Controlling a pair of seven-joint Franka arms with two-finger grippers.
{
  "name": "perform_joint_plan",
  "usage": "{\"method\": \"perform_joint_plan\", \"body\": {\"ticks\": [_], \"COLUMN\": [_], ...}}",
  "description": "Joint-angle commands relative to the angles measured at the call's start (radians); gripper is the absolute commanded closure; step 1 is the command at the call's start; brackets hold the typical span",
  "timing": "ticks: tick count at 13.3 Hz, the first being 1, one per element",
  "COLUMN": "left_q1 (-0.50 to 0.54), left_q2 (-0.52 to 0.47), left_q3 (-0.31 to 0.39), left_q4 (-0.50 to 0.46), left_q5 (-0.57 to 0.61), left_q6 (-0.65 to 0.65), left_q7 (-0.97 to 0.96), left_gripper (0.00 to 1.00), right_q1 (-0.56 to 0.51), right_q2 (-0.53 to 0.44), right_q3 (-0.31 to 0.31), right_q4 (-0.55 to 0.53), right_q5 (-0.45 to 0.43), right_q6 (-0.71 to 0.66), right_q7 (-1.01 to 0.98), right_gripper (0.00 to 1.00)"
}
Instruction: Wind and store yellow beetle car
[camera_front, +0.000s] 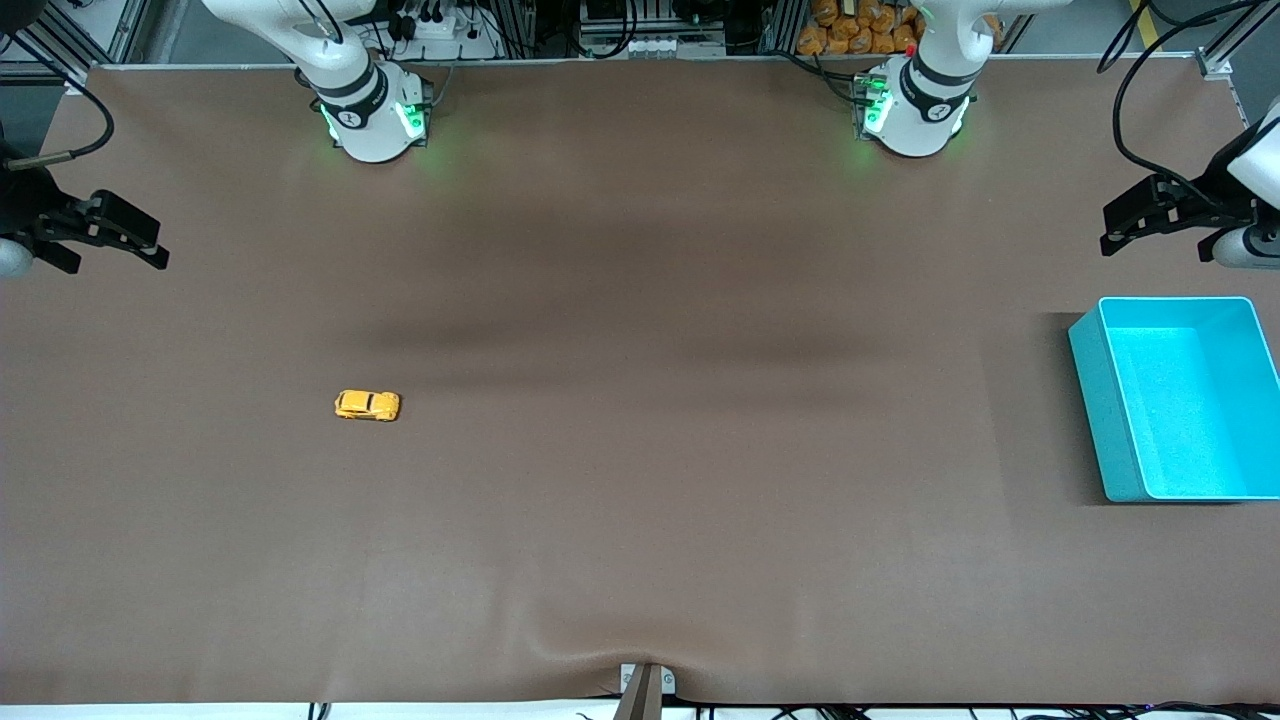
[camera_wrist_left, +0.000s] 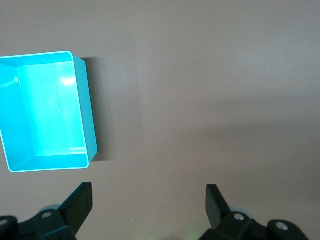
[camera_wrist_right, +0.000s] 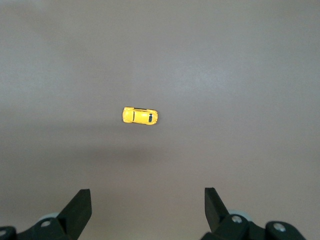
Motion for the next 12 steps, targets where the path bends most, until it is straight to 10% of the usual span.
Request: {"method": "perform_joint_plan", "body": {"ticks": [1, 12], "left_q1": [0.005, 0.013], "left_q2": [0.001, 0.001], "left_q3": [0.000, 0.000], "left_q4": [0.004, 0.004], "left_q5": [-0.014, -0.016], "left_q6": [-0.001, -0.001], "left_q7": [0.004, 0.004], "left_gripper": [0.00, 0.00], "right_q1": [-0.009, -0.003], "right_q2": [0.010, 0.030], "right_q3": [0.004, 0.006], "right_q4": [0.013, -0.014], "right_q5": [0.017, 0.011], "right_q6": [-0.003, 0.043], "right_q7": [0.001, -0.005], "right_gripper": [0.00, 0.00]}}
